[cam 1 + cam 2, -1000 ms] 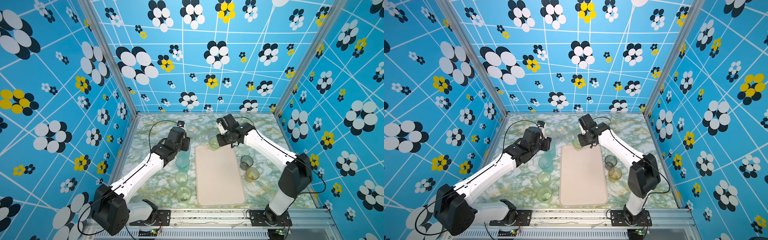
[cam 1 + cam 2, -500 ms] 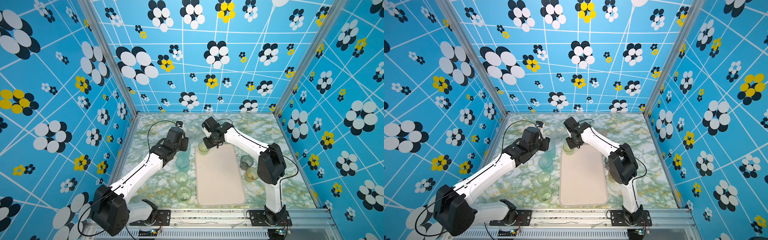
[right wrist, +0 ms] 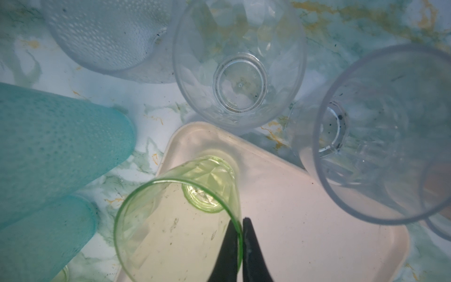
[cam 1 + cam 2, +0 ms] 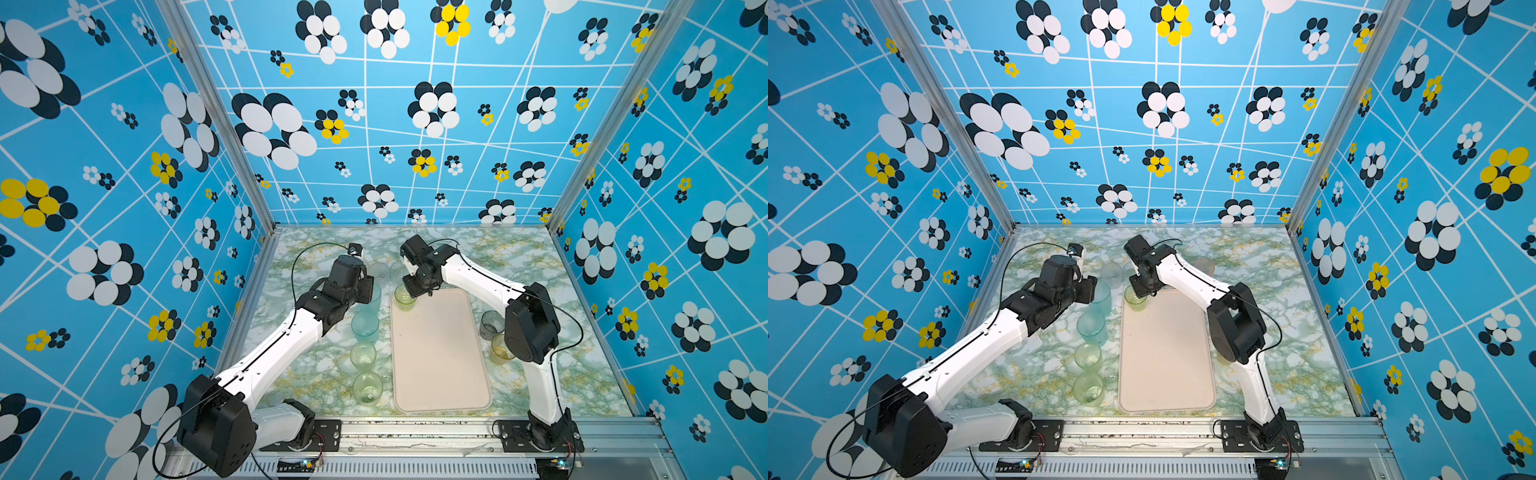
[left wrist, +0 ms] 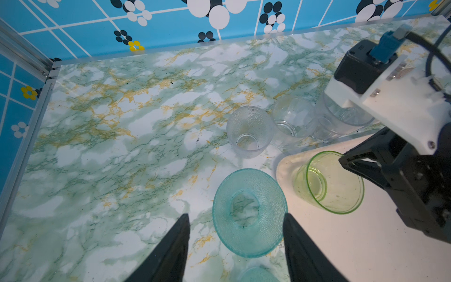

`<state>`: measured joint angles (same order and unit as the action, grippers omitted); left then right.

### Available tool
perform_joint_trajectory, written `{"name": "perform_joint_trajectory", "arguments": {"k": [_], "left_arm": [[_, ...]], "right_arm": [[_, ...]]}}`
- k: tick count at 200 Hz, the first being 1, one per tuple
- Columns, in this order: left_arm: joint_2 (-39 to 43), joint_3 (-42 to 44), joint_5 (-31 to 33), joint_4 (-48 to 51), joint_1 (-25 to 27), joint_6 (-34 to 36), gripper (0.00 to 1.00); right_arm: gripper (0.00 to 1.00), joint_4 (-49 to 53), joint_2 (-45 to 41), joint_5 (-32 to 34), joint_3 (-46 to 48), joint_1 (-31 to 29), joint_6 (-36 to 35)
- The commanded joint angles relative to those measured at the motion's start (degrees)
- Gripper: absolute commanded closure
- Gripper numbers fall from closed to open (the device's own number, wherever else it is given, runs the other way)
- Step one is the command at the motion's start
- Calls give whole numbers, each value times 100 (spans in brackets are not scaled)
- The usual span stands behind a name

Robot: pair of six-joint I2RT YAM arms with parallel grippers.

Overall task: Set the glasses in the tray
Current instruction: 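Carry the green glass onto the tray's far end with the right gripper, then release the green glass and move the right gripper to the smoky grey glass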

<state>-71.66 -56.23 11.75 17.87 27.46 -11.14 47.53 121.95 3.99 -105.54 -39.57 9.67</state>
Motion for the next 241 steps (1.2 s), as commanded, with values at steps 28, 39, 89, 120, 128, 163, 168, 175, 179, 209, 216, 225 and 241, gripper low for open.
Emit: {"name": "perform_joint_trajectory", "arguments": {"k": [28,39,89,120,128,163,168,175,179,209,216,225,241], "left_arm": [[356,112,-15,202,-83,50,38],[395,120,2,232,-83,50,38],[529,186,29,332,-110,50,38],[556,217,29,376,-110,42,38],[570,230,33,391,-111,41,38],[609,246,21,405,-118,33,38],[614,250,19,402,-118,33,38],[618,253,13,409,-118,33,38],[618,248,12,413,-118,30,38],[618,172,-1,578,-117,17,40],[626,150,3,663,-118,11,41],[650,122,3,774,-114,-2,43],[742,112,3,978,-110,-50,44]], "right_arm": [[92,66,191,6,-178,46,8],[92,68,197,14,-182,46,17],[88,72,163,-1,-157,55,17],[86,75,121,12,-136,66,30],[85,72,102,7,-125,64,35],[84,4,-28,-28,-41,81,61],[84,1,-50,-37,-23,89,61],[84,-45,-113,-62,25,97,70],[84,-62,-143,-85,39,99,70],[74,-236,-510,-345,268,151,123],[72,-286,-629,-376,348,168,131],[72,-345,-800,-390,444,187,133],[70,-393,-1118,-390,633,237,123]]}}
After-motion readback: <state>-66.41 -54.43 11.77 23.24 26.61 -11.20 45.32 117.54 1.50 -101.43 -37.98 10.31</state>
